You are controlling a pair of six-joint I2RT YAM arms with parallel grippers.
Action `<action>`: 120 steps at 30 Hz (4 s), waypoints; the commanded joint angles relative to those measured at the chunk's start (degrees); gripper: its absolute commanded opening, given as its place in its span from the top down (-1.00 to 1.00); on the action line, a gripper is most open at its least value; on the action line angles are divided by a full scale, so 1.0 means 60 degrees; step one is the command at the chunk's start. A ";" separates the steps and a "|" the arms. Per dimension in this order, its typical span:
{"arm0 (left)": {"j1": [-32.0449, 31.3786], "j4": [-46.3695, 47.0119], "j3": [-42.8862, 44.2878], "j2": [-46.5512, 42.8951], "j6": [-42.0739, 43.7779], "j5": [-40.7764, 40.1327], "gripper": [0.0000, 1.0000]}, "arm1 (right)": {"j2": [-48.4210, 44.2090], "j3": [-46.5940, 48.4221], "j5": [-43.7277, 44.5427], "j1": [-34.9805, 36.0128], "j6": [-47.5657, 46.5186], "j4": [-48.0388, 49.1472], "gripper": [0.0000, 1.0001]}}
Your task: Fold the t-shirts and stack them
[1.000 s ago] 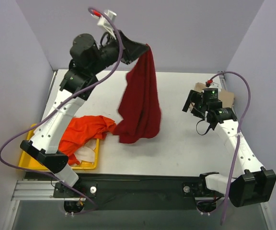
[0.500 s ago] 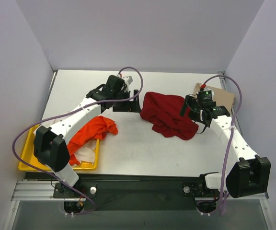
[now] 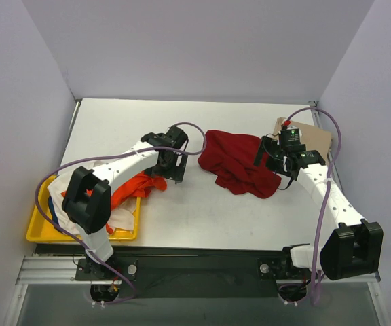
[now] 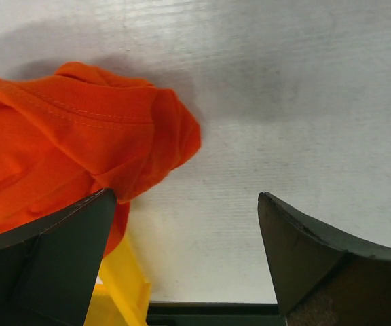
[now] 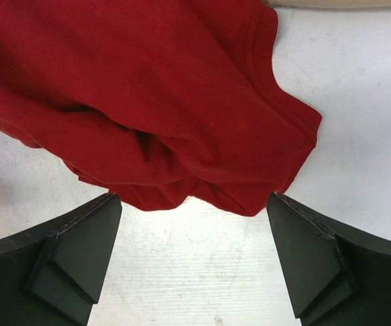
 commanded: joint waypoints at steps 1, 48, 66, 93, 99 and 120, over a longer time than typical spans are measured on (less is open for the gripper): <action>-0.0056 0.0083 -0.0262 -0.0237 -0.0026 -0.1670 -0.95 | -0.0106 -0.0084 -0.0030 0.0014 0.0041 -0.0120 -0.87; 0.4325 -0.1983 -0.1040 -0.8031 -0.0275 -0.3168 -0.95 | 0.0949 0.0152 -0.0470 0.0145 -0.0061 0.0159 -0.85; 0.0046 0.5959 -0.0337 -0.1882 -0.0085 0.1911 -0.95 | 0.1900 -0.1036 -0.0512 -0.1071 0.0202 -0.0252 -0.81; 0.0646 0.6883 0.2316 0.3806 -0.0831 0.5887 0.99 | 0.3455 0.0399 -0.1144 -0.1115 -0.0003 -0.1202 0.78; 0.1509 0.6986 0.1467 0.1498 -0.0773 0.5521 1.00 | 0.1933 0.1554 -0.0894 -0.1100 0.0172 -0.2285 1.00; 0.2698 0.3793 0.0763 -0.5158 -0.0011 0.7220 1.00 | -0.3270 0.5628 0.0744 -0.0397 0.1228 -0.5803 1.00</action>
